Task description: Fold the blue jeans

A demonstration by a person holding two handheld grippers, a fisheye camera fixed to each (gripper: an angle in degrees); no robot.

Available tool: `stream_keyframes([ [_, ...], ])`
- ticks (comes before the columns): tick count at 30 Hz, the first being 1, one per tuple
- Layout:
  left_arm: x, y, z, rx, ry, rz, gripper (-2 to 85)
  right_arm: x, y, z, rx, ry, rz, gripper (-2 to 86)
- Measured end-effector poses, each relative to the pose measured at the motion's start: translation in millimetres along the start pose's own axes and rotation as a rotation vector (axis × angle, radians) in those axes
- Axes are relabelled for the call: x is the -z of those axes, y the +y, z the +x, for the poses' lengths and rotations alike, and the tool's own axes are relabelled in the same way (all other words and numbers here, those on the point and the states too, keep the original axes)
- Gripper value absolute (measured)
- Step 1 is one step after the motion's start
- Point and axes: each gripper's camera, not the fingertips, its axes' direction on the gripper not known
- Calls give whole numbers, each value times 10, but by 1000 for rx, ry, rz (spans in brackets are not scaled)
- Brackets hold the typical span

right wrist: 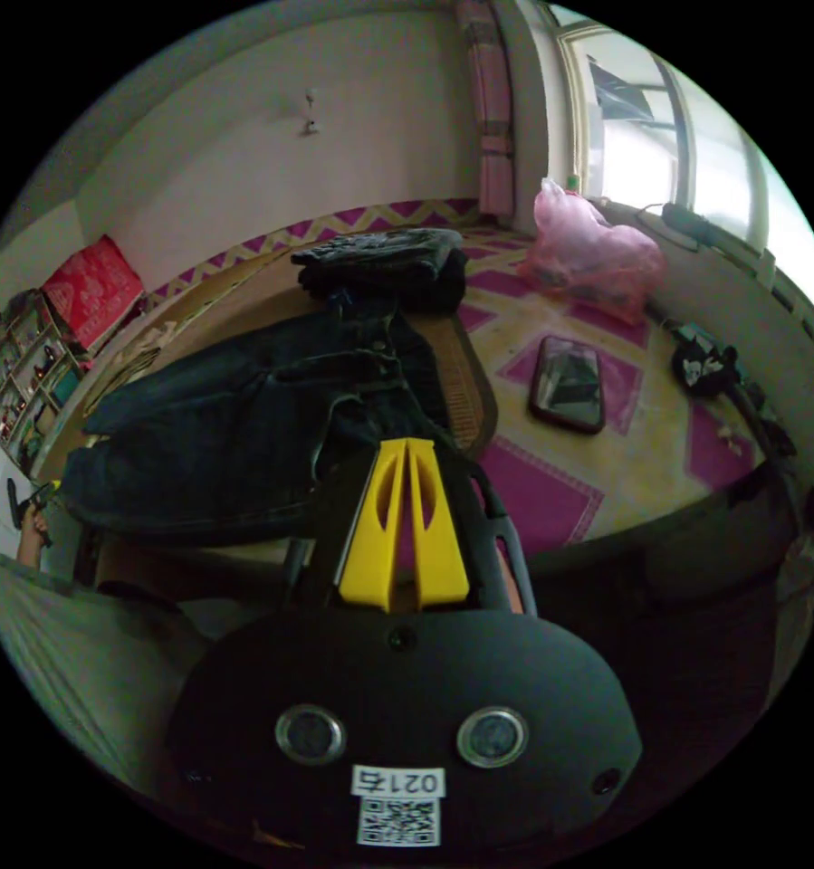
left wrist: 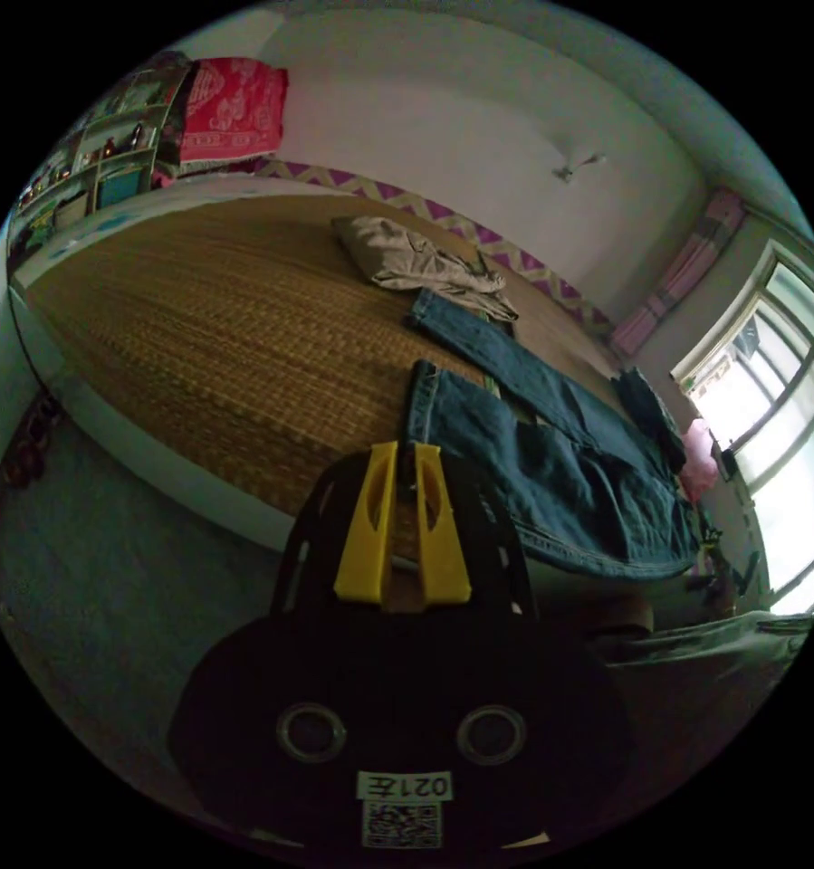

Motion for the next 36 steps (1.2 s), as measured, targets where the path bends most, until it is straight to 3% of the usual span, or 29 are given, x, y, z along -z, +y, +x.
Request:
stream_keyframes([
  [4,331,94,26,-37,60,177,0,191,85,241,-43,-109,-12,7],
  [14,651,427,-215,186,-36,257,71,615,603,1446,-495,-297,55,74],
  [25,239,362,-192,290,180,117,80,379,259,2142,-627,-525,66,87],
  [36,24,197,-167,333,254,109,66,267,271,2482,-676,-652,59,78],
])
